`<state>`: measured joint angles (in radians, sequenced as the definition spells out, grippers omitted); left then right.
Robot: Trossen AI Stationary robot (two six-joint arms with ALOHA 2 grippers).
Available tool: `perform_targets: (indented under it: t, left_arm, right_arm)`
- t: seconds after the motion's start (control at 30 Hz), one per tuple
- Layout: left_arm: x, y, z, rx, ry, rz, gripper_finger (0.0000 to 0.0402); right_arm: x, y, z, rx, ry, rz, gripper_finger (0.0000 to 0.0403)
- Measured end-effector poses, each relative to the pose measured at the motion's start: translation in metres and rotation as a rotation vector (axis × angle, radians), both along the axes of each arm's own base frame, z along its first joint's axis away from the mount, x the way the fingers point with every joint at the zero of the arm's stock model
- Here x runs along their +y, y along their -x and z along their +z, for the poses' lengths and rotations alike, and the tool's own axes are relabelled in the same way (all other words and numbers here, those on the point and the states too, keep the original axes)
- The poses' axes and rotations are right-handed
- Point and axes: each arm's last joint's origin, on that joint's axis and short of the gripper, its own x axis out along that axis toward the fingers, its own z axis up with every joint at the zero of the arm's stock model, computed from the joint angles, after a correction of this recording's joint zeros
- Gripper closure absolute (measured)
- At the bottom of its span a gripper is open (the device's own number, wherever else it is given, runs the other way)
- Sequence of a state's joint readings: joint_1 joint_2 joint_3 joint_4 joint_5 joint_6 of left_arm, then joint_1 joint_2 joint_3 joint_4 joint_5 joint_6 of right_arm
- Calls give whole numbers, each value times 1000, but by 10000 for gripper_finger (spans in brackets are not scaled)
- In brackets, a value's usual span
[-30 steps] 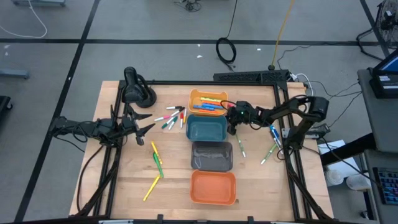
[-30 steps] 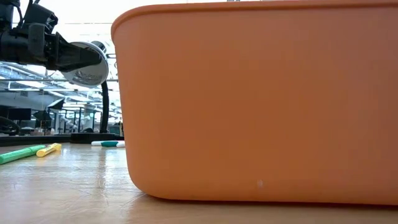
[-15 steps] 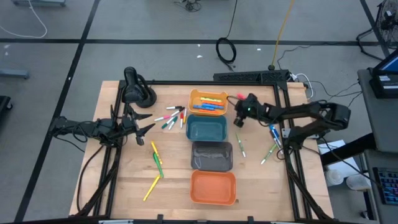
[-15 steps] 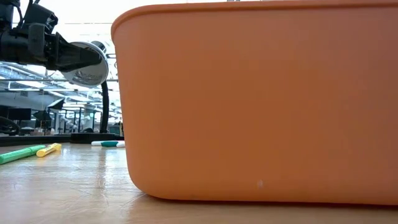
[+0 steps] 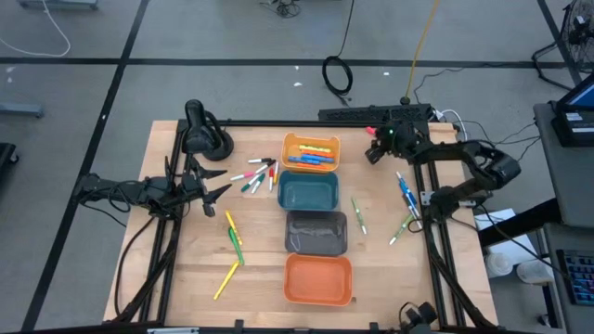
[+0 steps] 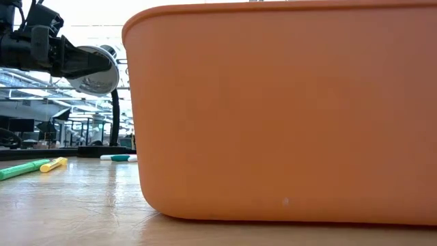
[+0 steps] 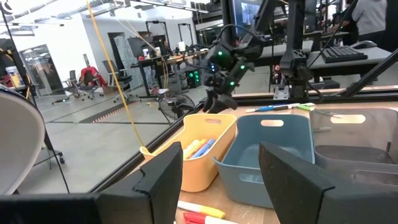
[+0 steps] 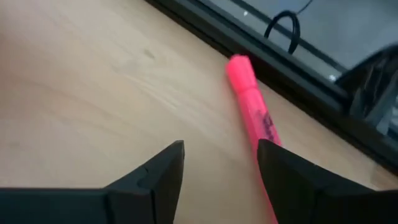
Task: Pick & Place Markers
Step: Put the pink highlighter into the yellow bin
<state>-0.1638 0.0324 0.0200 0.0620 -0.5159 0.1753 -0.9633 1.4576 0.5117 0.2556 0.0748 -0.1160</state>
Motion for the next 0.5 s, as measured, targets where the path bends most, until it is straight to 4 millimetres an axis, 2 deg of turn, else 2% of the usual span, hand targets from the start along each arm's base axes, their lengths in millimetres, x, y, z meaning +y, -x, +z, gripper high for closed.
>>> perform_targets:
  t: [0.17, 0.37, 0.5]
  left_arm:
    - [0, 0, 0, 0, 0, 0, 188]
    - [0, 0, 0, 1, 0, 0, 188]
    - [0, 0, 0, 0, 0, 0, 188]
  right_arm:
    - [-8, 12, -9, 12, -46, -36, 213]
    - [-9, 13, -11, 10, -50, -45, 217]
    - [-8, 9, -10, -57, -84, 57, 218]
